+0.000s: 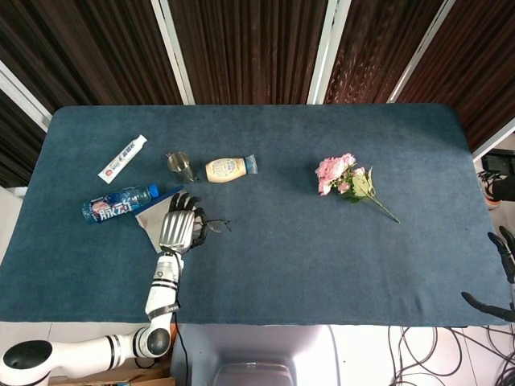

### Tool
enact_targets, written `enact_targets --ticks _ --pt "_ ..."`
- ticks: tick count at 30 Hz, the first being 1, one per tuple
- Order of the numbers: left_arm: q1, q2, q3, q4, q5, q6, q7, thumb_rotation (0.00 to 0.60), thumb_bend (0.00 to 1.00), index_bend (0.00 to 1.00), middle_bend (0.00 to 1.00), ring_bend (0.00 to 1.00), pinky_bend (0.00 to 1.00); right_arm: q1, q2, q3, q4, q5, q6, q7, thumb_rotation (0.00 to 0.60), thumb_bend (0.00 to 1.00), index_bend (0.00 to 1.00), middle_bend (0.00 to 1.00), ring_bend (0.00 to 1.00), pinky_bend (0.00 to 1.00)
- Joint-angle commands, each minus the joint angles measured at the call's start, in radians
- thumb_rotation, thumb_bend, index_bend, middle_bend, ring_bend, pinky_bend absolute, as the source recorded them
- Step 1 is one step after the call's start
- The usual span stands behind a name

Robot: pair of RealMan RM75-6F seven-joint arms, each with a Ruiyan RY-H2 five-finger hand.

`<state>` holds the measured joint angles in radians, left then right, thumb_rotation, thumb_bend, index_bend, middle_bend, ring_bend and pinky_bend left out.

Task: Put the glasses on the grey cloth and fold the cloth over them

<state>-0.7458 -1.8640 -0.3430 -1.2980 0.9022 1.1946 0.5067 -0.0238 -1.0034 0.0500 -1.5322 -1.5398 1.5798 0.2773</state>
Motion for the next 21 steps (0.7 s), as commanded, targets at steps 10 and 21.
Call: enact_targets --ticks 10,21 --pt "-0.015 0.005 -0.065 0.158 -0.097 -0.061 -0.006 0.600 0.44 0.67 0.20 0.08 0.02 0.004 -0.003 -0.001 -0.004 0.000 -0.008 -0.017 0.600 0.13 0.00 0.00 0.00 0.00" --pt "-0.034 -0.013 -0.084 0.254 -0.152 -0.107 0.002 0.600 0.44 0.67 0.20 0.08 0.02 0.002 -0.001 -0.001 -0.004 0.001 -0.006 -0.011 0.600 0.13 0.00 0.00 0.00 0.00"
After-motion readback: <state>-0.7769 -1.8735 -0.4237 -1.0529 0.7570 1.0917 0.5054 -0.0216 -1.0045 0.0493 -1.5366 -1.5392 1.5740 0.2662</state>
